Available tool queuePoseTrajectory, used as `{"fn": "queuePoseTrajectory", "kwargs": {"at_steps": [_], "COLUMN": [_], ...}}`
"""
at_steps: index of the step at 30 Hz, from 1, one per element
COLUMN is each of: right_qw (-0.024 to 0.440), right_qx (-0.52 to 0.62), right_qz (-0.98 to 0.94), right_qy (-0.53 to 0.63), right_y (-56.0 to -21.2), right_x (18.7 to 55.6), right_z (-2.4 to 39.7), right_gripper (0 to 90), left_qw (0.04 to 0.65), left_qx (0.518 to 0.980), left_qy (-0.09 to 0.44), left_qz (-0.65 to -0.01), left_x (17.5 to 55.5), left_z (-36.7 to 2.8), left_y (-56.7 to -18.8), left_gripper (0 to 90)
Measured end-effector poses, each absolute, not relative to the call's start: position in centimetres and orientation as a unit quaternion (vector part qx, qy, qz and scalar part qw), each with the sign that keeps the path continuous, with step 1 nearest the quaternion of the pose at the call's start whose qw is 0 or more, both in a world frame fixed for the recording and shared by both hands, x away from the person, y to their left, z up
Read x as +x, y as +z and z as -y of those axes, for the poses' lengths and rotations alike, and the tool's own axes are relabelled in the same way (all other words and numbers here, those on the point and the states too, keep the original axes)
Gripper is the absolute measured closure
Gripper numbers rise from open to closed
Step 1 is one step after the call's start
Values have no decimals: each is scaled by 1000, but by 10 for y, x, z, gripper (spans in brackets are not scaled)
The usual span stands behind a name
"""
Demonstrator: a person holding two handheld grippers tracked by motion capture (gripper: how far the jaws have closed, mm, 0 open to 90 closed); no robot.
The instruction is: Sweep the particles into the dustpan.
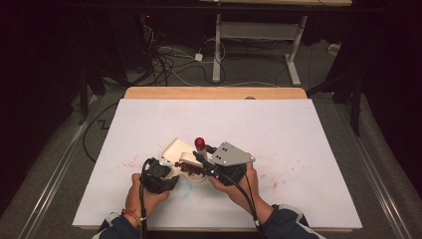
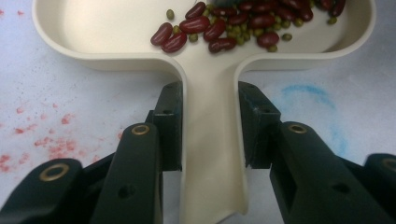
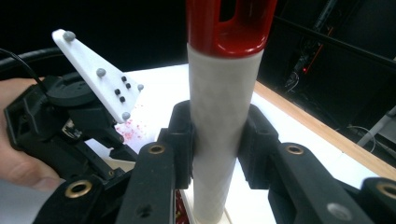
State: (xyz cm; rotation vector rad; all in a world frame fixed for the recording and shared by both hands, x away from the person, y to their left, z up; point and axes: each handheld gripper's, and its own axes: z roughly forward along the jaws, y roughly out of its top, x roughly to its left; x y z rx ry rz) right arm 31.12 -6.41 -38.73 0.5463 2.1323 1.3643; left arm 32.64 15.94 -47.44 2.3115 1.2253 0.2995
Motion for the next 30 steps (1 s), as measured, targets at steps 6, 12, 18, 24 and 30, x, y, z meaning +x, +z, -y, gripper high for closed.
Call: {"fn": "queuePoseTrajectory", "kwargs": {"at_steps": [6,12,18,24,30], "right_qw": [271,272,274,272,280], "right_qx": [208,215,220,226,235], "right_qz": [-787,-775,-771,-769,-763], "right_qy": [514,528,531,532,534], "right_y": [-386,-377,-371,-367,-363], "right_x": [312,315,320,326,327], "right_z": [67,79,91,106,124], "right_gripper": [698,698,698,697,698], "left_qw": [255,260,258,256,254], "left_qx": [849,847,847,847,842], "left_qy": [110,109,111,113,119], "left_qz": [-450,-451,-451,-451,-460], "left_x": [329,330,332,333,336], "left_z": [-162,-166,-169,-172,-174], "left_y": [-474,-474,-474,-473,-474], "left_gripper": [637,637,637,637,637]}}
